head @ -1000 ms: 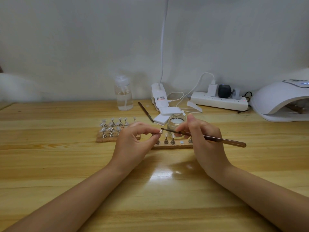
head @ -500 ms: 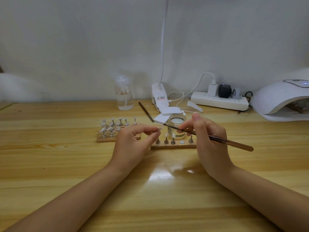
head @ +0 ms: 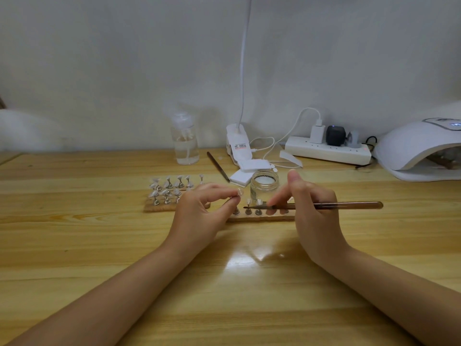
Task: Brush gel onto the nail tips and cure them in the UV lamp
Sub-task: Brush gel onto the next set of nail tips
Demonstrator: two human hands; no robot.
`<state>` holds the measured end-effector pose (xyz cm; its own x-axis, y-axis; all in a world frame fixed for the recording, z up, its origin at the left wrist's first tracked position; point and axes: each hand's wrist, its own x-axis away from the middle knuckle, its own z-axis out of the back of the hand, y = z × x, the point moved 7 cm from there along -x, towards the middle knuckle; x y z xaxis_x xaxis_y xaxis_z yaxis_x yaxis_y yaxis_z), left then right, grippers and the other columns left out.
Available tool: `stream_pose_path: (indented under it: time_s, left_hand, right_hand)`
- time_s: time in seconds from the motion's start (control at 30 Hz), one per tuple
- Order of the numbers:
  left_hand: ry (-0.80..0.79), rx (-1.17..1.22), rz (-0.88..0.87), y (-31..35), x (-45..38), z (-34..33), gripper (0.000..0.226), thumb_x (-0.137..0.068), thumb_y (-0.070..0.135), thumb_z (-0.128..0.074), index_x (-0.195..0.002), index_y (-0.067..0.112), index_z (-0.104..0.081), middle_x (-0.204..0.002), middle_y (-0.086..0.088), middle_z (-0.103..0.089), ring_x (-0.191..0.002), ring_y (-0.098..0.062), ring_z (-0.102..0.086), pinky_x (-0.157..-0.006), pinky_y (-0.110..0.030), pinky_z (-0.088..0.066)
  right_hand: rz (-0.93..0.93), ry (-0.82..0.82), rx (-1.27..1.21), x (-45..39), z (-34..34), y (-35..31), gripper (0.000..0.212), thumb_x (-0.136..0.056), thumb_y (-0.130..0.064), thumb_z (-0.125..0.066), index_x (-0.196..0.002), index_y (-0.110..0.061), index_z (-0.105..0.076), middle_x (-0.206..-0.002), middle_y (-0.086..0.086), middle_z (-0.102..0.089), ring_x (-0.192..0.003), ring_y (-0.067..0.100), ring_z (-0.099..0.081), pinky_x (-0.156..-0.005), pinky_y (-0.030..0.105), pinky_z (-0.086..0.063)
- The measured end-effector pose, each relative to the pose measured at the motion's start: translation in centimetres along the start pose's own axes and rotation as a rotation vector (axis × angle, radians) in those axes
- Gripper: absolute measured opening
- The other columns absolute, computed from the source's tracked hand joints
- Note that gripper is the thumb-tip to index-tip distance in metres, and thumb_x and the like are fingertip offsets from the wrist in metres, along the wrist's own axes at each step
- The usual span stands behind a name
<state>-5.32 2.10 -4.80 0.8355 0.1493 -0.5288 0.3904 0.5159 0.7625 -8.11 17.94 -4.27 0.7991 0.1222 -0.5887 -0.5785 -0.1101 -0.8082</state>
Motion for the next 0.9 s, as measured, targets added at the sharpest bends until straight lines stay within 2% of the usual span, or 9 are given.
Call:
stream_pose_path:
  time_s: [0.1,0.23,0.3,0.47,0.6,0.73,0.9]
  left_hand:
    - [0.001,-0.008,0.001,-0.03,0.00,-0.02,0.019,-0.077,0.006,-0.069,-0.083,0.024,-0.071,-0.082,0.015,-0.066,-0.087,-0.008,-0.061,-0.076,-0.016,-0.044]
    - [-0.001,-0.016,-0.004,0.05,-0.03,-0.01,0.019,-0.077,0.006,-0.070,-0.085,0.023,-0.070,-0.081,0.014,-0.066,-0.086,-0.008,-0.061,-0.075,-0.010,-0.042]
    - [-0.006,-0.025,-0.003,0.10,0.00,-0.04,0.019,-0.077,0.006,-0.069,-0.084,0.024,-0.070,-0.081,0.014,-0.066,-0.086,-0.007,-0.061,-0.077,-0.011,-0.042]
    - [-0.020,-0.027,0.012,0.09,-0.03,-0.07,0.017,-0.078,0.006,-0.068,-0.089,0.019,-0.072,-0.082,0.011,-0.066,-0.086,-0.005,-0.060,-0.077,-0.010,-0.041]
    - [-0.022,-0.020,0.025,0.03,0.01,-0.07,0.018,-0.078,0.005,-0.068,-0.086,0.021,-0.072,-0.082,0.012,-0.066,-0.086,-0.005,-0.060,-0.077,-0.009,-0.041]
    - [-0.025,-0.020,0.030,0.06,0.04,-0.04,0.022,-0.078,0.005,-0.068,-0.085,0.025,-0.070,-0.080,0.014,-0.065,-0.084,-0.002,-0.058,-0.076,-0.009,-0.041]
    - [-0.018,-0.019,0.032,-0.02,0.05,-0.05,0.024,-0.077,0.005,-0.069,-0.083,0.028,-0.070,-0.080,0.013,-0.065,-0.084,-0.002,-0.059,-0.076,-0.009,-0.041]
  right_hand:
    - [0.031,0.020,0.006,-0.05,0.15,-0.21,0.042,-0.088,-0.024,-0.039,-0.056,-0.014,-0.064,-0.051,-0.005,-0.063,-0.052,-0.002,-0.057,-0.058,0.007,-0.041]
    - [0.057,0.008,0.062,-0.21,-0.03,-0.27,0.035,-0.089,-0.025,-0.041,-0.066,-0.019,-0.066,-0.061,-0.012,-0.066,-0.061,-0.001,-0.060,-0.060,0.008,-0.042]
    - [0.055,-0.008,0.086,-0.19,-0.25,-0.24,0.033,-0.089,-0.030,-0.044,-0.068,-0.020,-0.067,-0.062,-0.013,-0.066,-0.063,0.002,-0.062,-0.061,0.009,-0.043]
    - [-0.005,0.027,0.010,-0.22,0.14,0.03,0.043,-0.088,-0.029,-0.040,-0.057,-0.014,-0.065,-0.052,-0.003,-0.064,-0.052,0.000,-0.058,-0.056,0.009,-0.042]
    - [0.017,0.055,0.013,-0.29,0.40,-0.15,0.041,-0.089,-0.028,-0.039,-0.061,-0.014,-0.065,-0.055,-0.008,-0.065,-0.055,-0.003,-0.057,-0.057,0.007,-0.041]
    - [0.034,-0.026,0.071,-0.32,-0.39,-0.16,0.033,-0.089,-0.027,-0.043,-0.066,-0.020,-0.066,-0.059,-0.015,-0.064,-0.061,-0.003,-0.059,-0.058,0.006,-0.040]
    - [0.007,0.031,-0.003,-0.40,0.23,-0.03,0.045,-0.089,-0.028,-0.039,-0.055,-0.014,-0.064,-0.051,-0.005,-0.063,-0.051,-0.001,-0.057,-0.056,0.007,-0.041]
